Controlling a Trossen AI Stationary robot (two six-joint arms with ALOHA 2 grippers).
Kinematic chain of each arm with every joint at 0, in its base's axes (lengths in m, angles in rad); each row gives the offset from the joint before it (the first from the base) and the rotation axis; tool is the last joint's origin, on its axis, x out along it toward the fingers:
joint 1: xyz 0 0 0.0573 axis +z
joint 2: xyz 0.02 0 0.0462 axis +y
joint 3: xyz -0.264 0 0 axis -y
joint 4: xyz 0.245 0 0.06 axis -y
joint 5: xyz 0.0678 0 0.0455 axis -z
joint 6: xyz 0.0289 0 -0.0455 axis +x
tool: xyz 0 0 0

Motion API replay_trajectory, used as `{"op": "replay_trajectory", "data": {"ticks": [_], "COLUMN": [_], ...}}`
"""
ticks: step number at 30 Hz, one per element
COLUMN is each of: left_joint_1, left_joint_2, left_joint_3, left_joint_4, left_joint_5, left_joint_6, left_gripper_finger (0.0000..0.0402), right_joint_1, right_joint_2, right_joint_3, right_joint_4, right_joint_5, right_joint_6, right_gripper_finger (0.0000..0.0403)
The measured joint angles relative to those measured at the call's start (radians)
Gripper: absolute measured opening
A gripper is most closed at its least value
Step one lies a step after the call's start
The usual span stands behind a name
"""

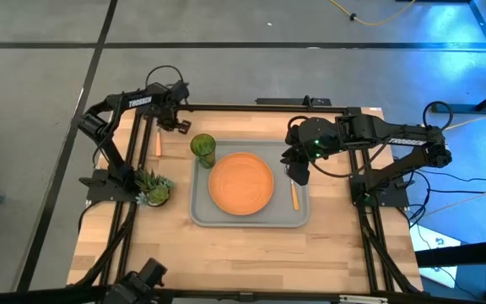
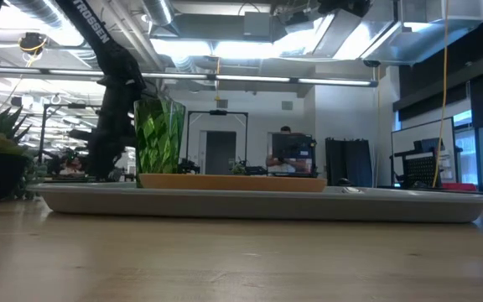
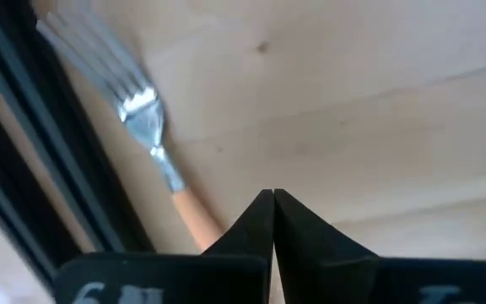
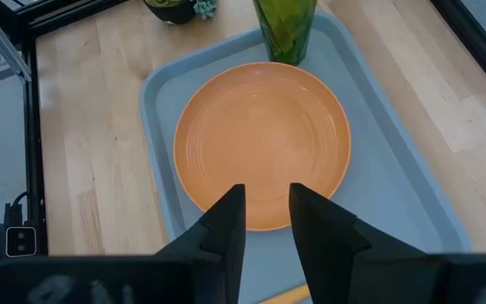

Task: Pick and place plate/cup/fork/spoon on tray
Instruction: Put the orange fork on the gray food tray to the right of the orange plate

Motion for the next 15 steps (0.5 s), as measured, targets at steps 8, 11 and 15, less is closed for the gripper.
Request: {"op": "replay_trajectory", "data": {"ticks": [8, 11, 15], "left_joint_1": [0.005, 0.007, -0.01], "left_joint_2": [0.0, 0.0, 0.0], "left_joint_3": [0.0, 0.0, 0.0], "left_joint_4": [-0.121, -0.159, -0.245], "left_joint_5": [-0.029, -0.015, -0.012], "left_joint_6": [0.001, -0.01, -0.064], "left_gripper_finger": [0.0001, 0.0, 0.0], "right_joint_1": [0.0, 0.0, 0.0], "right_joint_2": [0.0, 0.0, 0.0], "right_joint_3": [0.0, 0.0, 0.0], "right_joint_4": [0.0, 0.0, 0.0], "right_joint_5": [0.0, 0.0, 0.0], "right_joint_6": [0.0, 0.0, 0.0], "right_gripper_finger": [0.0099, 0.0099, 0.0099]}}
